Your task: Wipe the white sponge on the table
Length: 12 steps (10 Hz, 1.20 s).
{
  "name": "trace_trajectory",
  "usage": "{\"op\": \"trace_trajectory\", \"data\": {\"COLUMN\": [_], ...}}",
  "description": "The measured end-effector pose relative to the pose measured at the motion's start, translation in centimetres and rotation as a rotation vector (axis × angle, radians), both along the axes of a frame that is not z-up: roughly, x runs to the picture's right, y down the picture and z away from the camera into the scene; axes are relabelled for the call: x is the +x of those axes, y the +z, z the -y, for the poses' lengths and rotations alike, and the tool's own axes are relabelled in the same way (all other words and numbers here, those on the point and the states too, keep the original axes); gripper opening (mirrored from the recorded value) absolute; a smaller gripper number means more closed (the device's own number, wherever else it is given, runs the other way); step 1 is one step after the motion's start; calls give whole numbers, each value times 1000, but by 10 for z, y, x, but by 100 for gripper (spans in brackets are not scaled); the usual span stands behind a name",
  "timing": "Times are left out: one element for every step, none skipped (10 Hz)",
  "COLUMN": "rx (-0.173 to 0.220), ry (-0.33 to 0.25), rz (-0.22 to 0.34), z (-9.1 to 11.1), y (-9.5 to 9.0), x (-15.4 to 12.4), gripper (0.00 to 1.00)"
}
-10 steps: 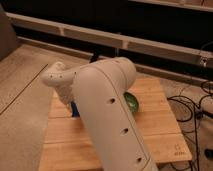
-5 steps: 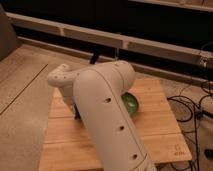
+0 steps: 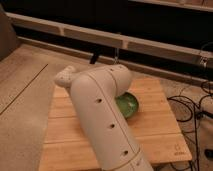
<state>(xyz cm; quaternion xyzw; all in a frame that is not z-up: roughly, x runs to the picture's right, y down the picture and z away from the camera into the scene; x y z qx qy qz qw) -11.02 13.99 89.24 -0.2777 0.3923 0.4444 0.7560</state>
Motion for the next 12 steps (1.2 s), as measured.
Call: {"op": "trace_trajectory", "data": {"rx": [5, 11, 22, 32, 44, 56, 61, 68, 68, 63, 51, 38], "ry": [-12, -20, -28, -38, -49, -56, -64, -64, -60, -50, -36, -23], "rz": [-7, -3, 7, 19, 37, 54, 70, 104, 122, 145, 172, 195], "z": [2, 3, 6, 10, 13, 16, 17, 16, 13, 8, -1, -8], "y": [6, 12, 18, 22, 26, 28, 28, 27, 26, 24, 21, 17], "x": [3, 1, -2, -8, -15, -23, -31, -46, -54, -63, -72, -80], "gripper": [0, 0, 0, 0, 0, 0, 0, 0, 0, 0, 0, 0]}}
